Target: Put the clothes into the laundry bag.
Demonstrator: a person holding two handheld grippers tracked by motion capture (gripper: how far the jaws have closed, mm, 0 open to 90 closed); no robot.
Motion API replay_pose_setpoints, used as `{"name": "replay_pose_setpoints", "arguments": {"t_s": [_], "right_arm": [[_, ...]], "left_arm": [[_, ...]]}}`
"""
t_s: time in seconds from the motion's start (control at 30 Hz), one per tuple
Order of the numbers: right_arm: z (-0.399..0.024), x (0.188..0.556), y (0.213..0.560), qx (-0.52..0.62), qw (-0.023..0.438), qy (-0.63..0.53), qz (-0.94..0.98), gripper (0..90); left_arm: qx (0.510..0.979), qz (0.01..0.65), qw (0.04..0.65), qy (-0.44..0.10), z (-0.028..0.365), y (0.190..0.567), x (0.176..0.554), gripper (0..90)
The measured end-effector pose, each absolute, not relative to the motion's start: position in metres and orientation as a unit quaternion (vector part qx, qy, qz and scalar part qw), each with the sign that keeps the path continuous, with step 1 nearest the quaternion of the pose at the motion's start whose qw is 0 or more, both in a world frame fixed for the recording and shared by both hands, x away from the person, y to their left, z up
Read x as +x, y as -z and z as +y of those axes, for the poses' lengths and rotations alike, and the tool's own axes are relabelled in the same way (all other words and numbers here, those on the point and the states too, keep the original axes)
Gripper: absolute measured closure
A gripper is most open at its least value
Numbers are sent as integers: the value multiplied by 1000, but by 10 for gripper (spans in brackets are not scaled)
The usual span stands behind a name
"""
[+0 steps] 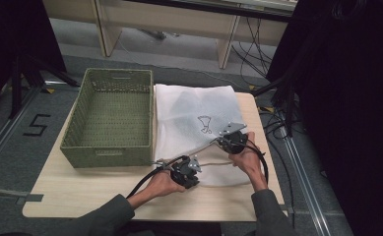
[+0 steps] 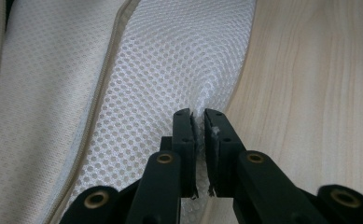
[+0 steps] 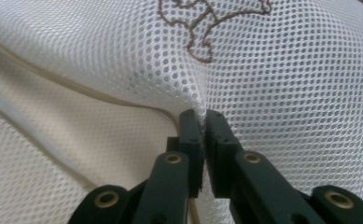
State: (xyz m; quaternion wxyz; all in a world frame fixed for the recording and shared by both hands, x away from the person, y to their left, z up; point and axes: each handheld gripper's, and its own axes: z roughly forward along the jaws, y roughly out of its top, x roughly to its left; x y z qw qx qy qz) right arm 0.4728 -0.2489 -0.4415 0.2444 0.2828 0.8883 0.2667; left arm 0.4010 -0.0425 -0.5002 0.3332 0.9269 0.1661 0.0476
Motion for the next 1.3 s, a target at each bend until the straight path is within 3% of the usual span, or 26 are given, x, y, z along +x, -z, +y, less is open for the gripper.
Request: {"name": "replay_pose_setpoints", "arguments": {"t_s": [0.1,0.2,0.43,0.67,0.93,1.0,1.3], "right_arm": [[-247,463,431,269,242,-259,896,888],[-244,452,426,277,201,-256,904,888],[-236,460,472,288,137,-185,930,888],[-242,460,463,299,148,-214,918,825],[-254,456,449,355,162,-281,877,624],[-259,454,444,367,165,-304,863,564],[-274,446,425,392,187,-383,815,494]], "left_arm": [[927,166,334,-48,-42,500,401,825],[926,170,333,-46,-43,500,401,824],[922,178,341,-43,-43,501,400,817],[921,174,347,-38,-38,496,399,688],[902,195,382,-51,-24,476,393,498],[914,172,361,-71,-12,466,390,446],[882,223,402,-102,42,450,364,376]]}}
